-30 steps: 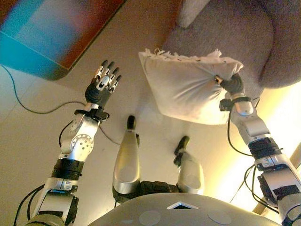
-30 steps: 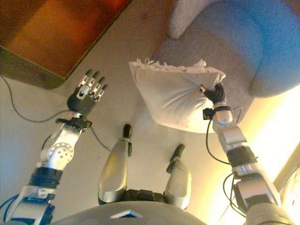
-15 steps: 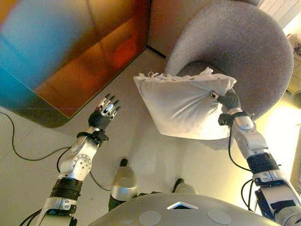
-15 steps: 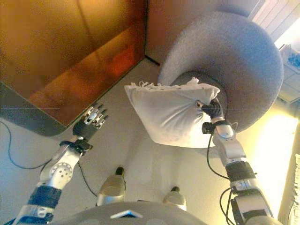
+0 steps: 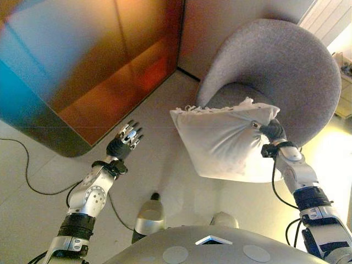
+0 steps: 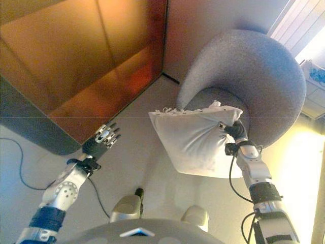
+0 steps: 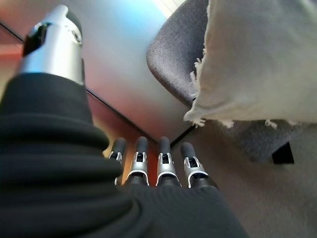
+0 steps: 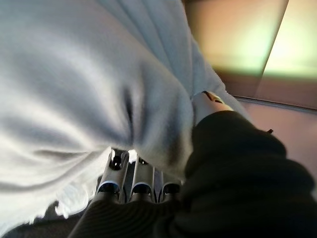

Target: Pick up the cushion and take it to the sofa

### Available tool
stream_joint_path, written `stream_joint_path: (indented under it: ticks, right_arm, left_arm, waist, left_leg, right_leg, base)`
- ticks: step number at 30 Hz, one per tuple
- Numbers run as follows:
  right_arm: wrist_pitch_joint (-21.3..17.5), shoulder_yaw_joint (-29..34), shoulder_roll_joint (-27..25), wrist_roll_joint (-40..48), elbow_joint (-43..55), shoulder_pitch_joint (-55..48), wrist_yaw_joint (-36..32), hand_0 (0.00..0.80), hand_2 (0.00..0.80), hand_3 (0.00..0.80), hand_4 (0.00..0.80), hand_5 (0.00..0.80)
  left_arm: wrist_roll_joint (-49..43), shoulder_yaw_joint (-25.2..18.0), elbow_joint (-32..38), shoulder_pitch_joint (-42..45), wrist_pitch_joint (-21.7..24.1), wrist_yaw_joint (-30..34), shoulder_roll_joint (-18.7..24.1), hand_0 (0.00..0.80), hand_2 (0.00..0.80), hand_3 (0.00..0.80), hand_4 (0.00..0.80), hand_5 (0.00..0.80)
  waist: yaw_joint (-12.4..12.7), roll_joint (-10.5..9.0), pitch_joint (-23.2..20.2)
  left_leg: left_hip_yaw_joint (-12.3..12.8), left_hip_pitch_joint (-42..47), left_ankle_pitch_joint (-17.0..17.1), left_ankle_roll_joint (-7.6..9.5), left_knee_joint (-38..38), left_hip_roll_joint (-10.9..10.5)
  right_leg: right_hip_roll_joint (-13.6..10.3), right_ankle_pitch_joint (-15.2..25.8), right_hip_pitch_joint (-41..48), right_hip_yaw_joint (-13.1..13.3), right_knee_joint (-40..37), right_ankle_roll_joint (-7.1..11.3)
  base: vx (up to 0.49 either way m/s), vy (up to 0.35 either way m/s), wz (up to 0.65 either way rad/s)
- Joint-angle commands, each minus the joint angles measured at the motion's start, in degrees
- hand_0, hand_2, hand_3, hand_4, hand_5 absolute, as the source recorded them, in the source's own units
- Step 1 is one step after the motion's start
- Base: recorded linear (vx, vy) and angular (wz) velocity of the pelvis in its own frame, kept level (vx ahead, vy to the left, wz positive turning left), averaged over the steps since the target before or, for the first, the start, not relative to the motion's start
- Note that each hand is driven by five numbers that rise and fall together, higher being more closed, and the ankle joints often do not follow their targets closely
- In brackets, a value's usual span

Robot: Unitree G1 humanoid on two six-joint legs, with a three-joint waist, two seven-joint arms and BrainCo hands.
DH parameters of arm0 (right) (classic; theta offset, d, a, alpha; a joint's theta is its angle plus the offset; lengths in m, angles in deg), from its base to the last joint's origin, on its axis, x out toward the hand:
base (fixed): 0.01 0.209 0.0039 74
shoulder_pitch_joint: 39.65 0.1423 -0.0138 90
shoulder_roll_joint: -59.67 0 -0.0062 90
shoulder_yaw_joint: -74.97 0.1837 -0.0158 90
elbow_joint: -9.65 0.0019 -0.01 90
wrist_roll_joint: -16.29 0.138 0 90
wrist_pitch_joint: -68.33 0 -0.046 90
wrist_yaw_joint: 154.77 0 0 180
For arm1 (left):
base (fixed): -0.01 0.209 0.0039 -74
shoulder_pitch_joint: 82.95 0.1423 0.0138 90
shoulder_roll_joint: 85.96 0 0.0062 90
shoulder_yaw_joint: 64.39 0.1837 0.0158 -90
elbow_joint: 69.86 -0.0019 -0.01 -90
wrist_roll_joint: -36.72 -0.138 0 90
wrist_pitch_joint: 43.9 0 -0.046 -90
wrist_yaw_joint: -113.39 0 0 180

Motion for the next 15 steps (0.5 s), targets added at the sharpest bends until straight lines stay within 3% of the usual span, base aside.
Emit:
stream_joint_path:
  ticks: [1,4,7,9,12,15]
  right_arm:
    - [-6.66,4.49,-4.38,5.47,0.66,6.50,1.72,0.800,0.800,0.800,0.800,0.800]
    - [-7.64,4.94,-4.59,6.15,-0.76,6.52,1.41,0.800,0.800,0.800,0.800,0.800]
    - [-6.80,5.87,-6.00,7.31,-2.23,7.77,0.19,0.800,0.800,0.800,0.800,0.800]
    - [-6.45,5.97,-6.06,7.08,-2.42,8.32,0.25,0.800,0.800,0.800,0.800,0.800]
    - [-6.45,5.96,-5.54,6.58,-1.57,8.40,0.80,0.800,0.800,0.800,0.800,0.800]
    - [-7.25,6.25,-5.13,5.59,-0.19,7.33,1.10,0.800,0.800,0.800,0.800,0.800]
  left_arm:
    - [0.35,0.28,1.16,0.26,1.21,1.34,-0.66,0.000,0.000,0.000,0.000,0.000]
    - [-1.17,1.69,0.66,-0.28,1.89,1.03,-1.07,0.000,0.000,0.000,0.000,0.000]
    - [-1.70,3.06,-0.14,-0.46,2.90,0.81,-1.17,0.000,0.000,0.000,0.000,0.000]
    - [-1.03,3.22,-0.97,-0.25,3.57,0.85,-1.39,0.000,0.000,0.000,0.000,0.000]
    - [-0.42,2.63,-1.47,0.79,4.30,1.45,-1.78,0.000,0.000,0.000,0.000,0.000]
    - [-0.59,1.60,-1.23,2.05,4.38,2.27,-2.00,0.000,0.000,0.000,0.000,0.000]
  waist:
    - [-0.92,-1.53,-2.45]
    - [-2.99,-2.62,-1.32]
    - [-4.91,-1.89,-0.18]
    - [-5.51,-1.06,0.72]
    - [-5.85,-1.33,1.28]
    - [-5.61,-2.45,0.62]
  left_leg:
    - [-0.01,6.92,-5.67,2.55,-2.05,-5.65]
    - [-2.02,9.49,-8.52,2.41,-1.71,-6.83]
    - [-3.85,12.33,-10.43,2.06,-1.56,-5.80]
    - [-4.12,14.01,-11.30,2.03,-1.54,-4.76]
    - [-4.06,14.71,-12.90,2.26,-0.48,-4.68]
    - [-3.26,14.40,-14.30,1.77,1.10,-4.92]
  right_leg:
    - [3.24,2.37,0.97,0.45,-5.25,1.28]
    - [4.39,2.98,-1.84,1.29,-17.99,2.60]
    - [4.77,5.16,-6.23,2.60,-26.32,3.87]
    - [5.25,6.02,-8.82,2.88,-25.59,4.00]
    - [5.92,6.71,-9.91,3.60,-23.04,3.71]
    - [6.22,5.13,-5.16,3.33,-22.77,2.70]
  base:
    - [0.257,-0.151,0.15]
    - [0.284,-0.187,0.07]
    - [0.347,-0.169,0.26]
    - [0.322,-0.137,0.45]
    - [0.289,-0.168,0.69]
    - [0.268,-0.212,-0.04]
